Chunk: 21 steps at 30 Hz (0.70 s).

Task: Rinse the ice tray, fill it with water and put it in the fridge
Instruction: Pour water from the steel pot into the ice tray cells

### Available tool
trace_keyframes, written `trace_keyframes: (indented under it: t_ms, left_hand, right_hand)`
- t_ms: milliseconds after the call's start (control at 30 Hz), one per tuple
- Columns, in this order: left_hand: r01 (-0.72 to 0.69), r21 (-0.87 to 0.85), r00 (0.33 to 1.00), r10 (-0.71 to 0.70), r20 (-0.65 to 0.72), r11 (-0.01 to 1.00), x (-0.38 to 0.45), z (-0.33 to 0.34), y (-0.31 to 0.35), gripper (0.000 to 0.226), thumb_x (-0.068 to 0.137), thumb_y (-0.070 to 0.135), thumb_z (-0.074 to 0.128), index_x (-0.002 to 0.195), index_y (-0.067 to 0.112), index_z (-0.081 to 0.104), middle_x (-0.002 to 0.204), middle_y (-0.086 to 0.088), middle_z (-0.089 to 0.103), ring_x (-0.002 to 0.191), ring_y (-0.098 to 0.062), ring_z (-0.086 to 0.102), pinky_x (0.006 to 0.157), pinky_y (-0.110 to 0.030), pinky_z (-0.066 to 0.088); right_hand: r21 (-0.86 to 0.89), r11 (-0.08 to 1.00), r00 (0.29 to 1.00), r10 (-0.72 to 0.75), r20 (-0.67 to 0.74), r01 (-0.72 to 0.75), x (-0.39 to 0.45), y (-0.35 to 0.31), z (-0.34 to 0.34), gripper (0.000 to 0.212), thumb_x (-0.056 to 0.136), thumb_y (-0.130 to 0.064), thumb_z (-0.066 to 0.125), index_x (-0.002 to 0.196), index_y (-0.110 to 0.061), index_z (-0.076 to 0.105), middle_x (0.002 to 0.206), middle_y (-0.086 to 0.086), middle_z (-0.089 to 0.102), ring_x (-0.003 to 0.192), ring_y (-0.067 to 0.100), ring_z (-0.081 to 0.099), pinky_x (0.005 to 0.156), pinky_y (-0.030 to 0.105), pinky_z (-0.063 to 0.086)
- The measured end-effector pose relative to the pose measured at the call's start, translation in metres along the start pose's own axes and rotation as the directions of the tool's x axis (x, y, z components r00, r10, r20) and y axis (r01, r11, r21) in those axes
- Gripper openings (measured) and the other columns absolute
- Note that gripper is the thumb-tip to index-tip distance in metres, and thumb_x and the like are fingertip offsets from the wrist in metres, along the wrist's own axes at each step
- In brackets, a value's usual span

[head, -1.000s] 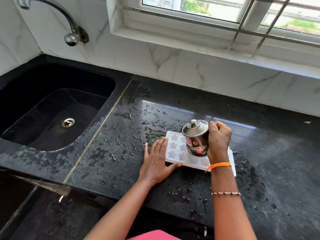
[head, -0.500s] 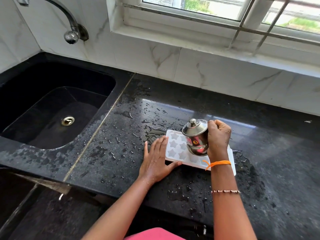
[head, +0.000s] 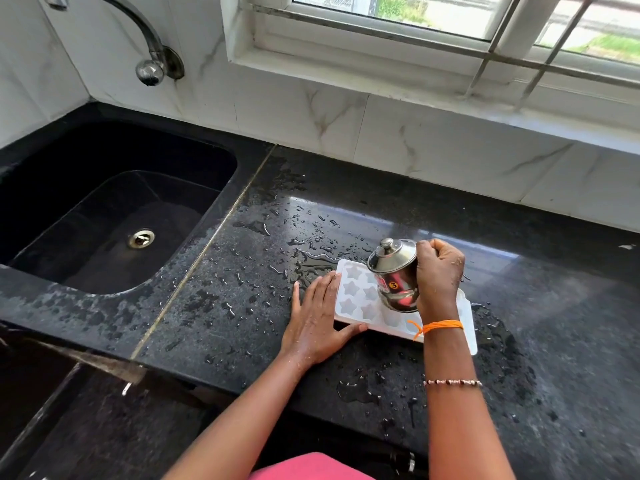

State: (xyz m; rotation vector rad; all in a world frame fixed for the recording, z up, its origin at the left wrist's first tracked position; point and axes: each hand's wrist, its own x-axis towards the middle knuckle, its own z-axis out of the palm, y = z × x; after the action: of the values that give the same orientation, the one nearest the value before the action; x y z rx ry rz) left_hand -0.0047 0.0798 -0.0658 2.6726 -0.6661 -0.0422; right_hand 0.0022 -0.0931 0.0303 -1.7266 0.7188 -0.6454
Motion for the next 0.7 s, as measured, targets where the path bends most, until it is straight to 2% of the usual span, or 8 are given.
trace_keyframes:
  t_ms: [267, 500, 700]
  left_hand:
    - [-0.012, -0.014, 1.000, 0.012, -0.016, 1.000, -0.0003, -0.0003, 0.0000, 0.112, 0.064, 0.087, 0.007, 0.151, 0.016, 0.008, 0.157, 0.004, 0.013, 0.143, -0.015, 0.012, 0.116, -0.049, -0.006]
    - [-0.008, -0.013, 1.000, 0.008, -0.006, 1.000, -0.0005, -0.0007, 0.0006, 0.112, 0.065, 0.089, 0.015, 0.151, 0.017, 0.006, 0.157, 0.005, 0.011, 0.143, -0.014, 0.010, 0.115, -0.047, -0.008]
    - [-0.005, -0.005, 1.000, 0.005, -0.019, 1.000, -0.0002, 0.0009, -0.0002, 0.112, 0.065, 0.088, 0.007, 0.151, 0.017, 0.008, 0.157, 0.004, 0.013, 0.143, -0.014, 0.012, 0.116, -0.048, -0.005]
  right_hand:
    - [-0.055, 0.997, 0.999, -0.046, -0.005, 0.045, 0.0001, -0.0014, -0.0008, 0.036, 0.081, -0.009, 0.051, 0.049, -0.019, 0.038, 0.053, 0.000, 0.037, 0.060, 0.019, 0.036, 0.059, 0.033, 0.033]
    - [-0.108, 0.993, 0.998, -0.054, -0.014, 0.052, 0.0007, -0.0035, -0.0009, 0.037, 0.082, -0.009, 0.051, 0.049, -0.018, 0.039, 0.053, 0.000, 0.037, 0.060, 0.016, 0.036, 0.060, 0.032, 0.033]
    - [-0.143, 0.987, 0.997, -0.072, -0.013, 0.069, -0.0005, -0.0055, -0.0003, 0.037, 0.085, -0.010, 0.051, 0.051, -0.018, 0.040, 0.054, 0.000, 0.039, 0.055, 0.012, 0.035, 0.056, 0.026, 0.032]
